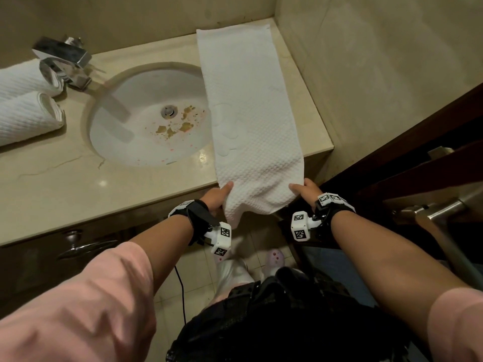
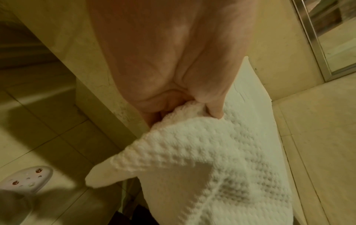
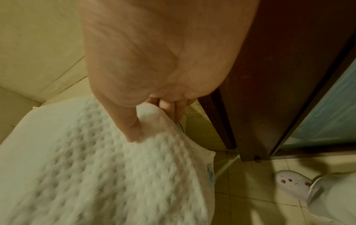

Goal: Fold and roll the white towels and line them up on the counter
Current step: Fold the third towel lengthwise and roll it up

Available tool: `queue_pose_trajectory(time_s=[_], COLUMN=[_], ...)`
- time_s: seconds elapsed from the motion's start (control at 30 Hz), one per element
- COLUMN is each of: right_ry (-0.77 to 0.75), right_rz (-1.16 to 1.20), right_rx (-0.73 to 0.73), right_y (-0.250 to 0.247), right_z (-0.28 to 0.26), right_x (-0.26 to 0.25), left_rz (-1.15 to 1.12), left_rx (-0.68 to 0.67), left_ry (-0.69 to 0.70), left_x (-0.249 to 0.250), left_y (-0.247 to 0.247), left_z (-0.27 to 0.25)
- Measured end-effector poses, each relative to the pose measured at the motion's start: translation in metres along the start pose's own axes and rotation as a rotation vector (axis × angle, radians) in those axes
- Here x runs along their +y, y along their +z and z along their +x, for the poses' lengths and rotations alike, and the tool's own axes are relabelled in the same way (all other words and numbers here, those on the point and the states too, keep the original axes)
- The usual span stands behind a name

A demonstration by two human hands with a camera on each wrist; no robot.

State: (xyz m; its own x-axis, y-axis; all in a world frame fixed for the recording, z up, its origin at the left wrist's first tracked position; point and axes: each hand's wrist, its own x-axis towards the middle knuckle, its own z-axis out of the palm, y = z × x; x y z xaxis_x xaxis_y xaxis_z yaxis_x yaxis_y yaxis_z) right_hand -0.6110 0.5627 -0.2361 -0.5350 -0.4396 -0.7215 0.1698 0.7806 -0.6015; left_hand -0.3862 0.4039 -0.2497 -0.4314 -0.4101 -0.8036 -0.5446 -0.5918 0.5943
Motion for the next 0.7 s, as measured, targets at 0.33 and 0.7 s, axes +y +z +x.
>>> queue_pose_trajectory(time_s=[0.33,0.7], right_ry=[0.038,0.011], right_rz=[-0.081,0.073], right_rx=[0.04,0.156], right_y=[-0.003,-0.008], right_z=[-0.017,-0.035], right_x=[0.022,0.033], left_rz=[0.121,0.145], left_rx=[0.018,-0.084], left_ry=[0.083,0.06], left_x=[-0.007,0.006], left_y=[0.004,0.004], left_z=[0.009,-0.008])
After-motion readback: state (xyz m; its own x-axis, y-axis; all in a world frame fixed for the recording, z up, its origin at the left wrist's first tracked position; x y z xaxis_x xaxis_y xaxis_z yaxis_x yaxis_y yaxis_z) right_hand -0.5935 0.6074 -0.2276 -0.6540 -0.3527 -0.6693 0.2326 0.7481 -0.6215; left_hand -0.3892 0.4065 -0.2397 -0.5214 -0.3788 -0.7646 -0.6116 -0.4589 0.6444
